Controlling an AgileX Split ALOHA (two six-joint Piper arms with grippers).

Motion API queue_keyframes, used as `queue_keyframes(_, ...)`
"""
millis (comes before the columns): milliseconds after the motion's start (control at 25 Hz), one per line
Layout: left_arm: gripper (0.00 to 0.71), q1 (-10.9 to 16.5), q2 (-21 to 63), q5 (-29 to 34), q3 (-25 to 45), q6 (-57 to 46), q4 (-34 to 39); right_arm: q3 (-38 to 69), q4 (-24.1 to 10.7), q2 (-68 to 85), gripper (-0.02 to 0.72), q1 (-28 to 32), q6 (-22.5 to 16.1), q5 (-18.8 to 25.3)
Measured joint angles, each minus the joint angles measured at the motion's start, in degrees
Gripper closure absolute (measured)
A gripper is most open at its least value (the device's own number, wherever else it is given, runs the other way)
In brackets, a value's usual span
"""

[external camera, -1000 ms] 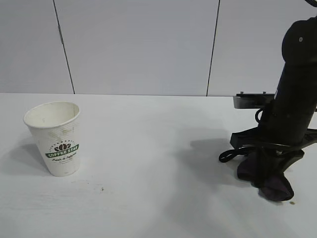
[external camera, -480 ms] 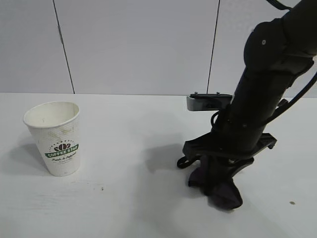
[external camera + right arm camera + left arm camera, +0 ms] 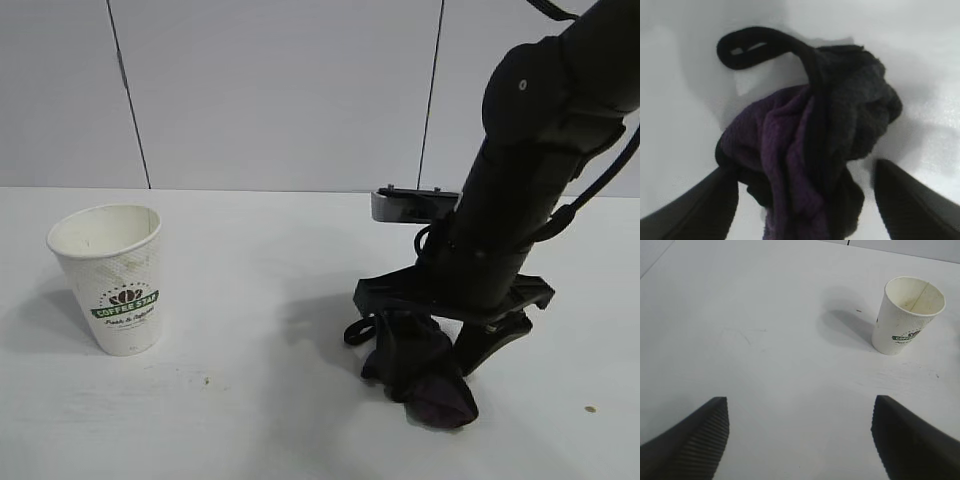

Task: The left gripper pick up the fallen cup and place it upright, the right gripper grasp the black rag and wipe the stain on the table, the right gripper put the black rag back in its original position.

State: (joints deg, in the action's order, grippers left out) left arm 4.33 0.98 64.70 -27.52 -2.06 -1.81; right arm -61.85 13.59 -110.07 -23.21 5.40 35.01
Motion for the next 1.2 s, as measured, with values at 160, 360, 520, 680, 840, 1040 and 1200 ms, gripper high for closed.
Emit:
queue_keyframes(160,0.143,0.0,0.0,0.0,0.0,0.0,0.0,-3.1,-3.7,4.4,0.158,3.4,-2.5,1.5)
queue_keyframes(360,0.143,0.0,0.0,0.0,0.0,0.0,0.0,-7.8,-14.6,8.8,0.180,13.6,-6.9,4.7)
queue_keyframes(520,0.143,0.0,0.0,0.0,0.0,0.0,0.0,-8.8,-21.6,11.4,0.180,24.5,-8.6,8.1)
queue_keyframes(680,0.143,0.0,0.0,0.0,0.0,0.0,-0.1,-8.8,-22.8,17.7,0.180,35.6,-8.6,9.8)
queue_keyframes(840,0.143,0.0,0.0,0.0,0.0,0.0,-0.1,-8.8,-20.6,27.7,0.180,44.3,-8.6,10.0)
queue_keyframes(1040,0.143,0.0,0.0,0.0,0.0,0.0,-0.1,-8.8,-13.3,44.6,0.180,44.9,-4.9,10.1)
queue_keyframes(1200,0.143,0.0,0.0,0.0,0.0,0.0,-0.1,-8.8,-5.2,59.4,0.180,40.5,2.2,11.6)
